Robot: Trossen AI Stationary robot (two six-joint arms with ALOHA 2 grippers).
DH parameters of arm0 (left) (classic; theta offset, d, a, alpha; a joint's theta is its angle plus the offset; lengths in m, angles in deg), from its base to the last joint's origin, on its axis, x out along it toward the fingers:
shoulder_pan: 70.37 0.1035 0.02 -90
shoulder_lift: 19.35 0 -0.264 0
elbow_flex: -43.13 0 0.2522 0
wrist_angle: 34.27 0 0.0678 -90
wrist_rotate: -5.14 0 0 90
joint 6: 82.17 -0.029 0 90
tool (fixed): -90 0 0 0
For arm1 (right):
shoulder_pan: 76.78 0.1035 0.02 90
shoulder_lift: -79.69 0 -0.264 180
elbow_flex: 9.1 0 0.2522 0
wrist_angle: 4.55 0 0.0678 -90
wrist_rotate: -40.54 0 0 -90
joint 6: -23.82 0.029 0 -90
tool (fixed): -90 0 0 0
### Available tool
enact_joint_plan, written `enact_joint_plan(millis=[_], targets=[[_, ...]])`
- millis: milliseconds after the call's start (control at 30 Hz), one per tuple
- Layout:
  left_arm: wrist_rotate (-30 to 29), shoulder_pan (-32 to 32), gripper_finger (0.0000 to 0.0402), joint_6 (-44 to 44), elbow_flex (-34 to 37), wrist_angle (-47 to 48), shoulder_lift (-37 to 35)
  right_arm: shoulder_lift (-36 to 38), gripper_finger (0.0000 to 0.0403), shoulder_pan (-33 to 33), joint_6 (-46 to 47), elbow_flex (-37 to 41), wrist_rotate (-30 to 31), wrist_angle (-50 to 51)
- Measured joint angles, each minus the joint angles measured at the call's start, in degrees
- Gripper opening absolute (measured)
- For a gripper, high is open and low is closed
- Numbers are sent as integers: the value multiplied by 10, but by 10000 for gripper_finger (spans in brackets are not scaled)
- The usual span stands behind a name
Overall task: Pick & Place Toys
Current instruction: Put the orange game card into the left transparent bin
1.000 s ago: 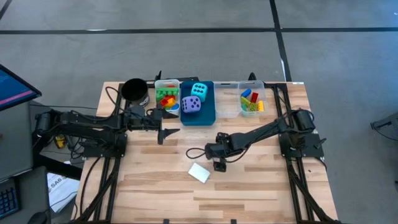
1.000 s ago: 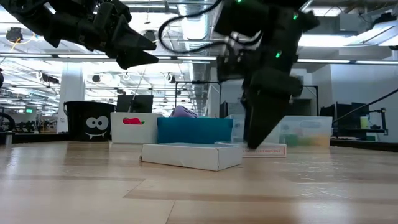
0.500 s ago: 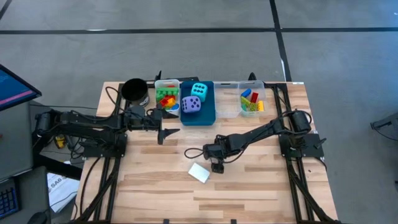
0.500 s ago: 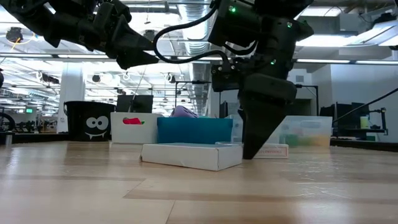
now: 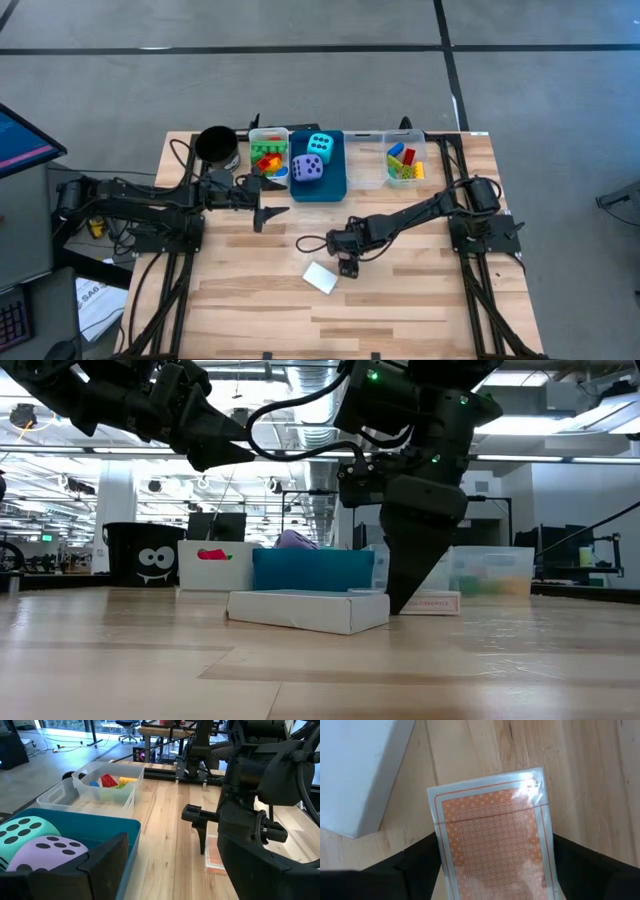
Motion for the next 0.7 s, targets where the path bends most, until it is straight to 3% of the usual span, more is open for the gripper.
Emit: enact_joint_plan(millis=[367,700], targets=[[0,0,298,0,0,0,0,0,334,0,13,1,9,-7],[-2,0,298,-15,0,-11,0,-1,311,-3,-13,1,8,-36]])
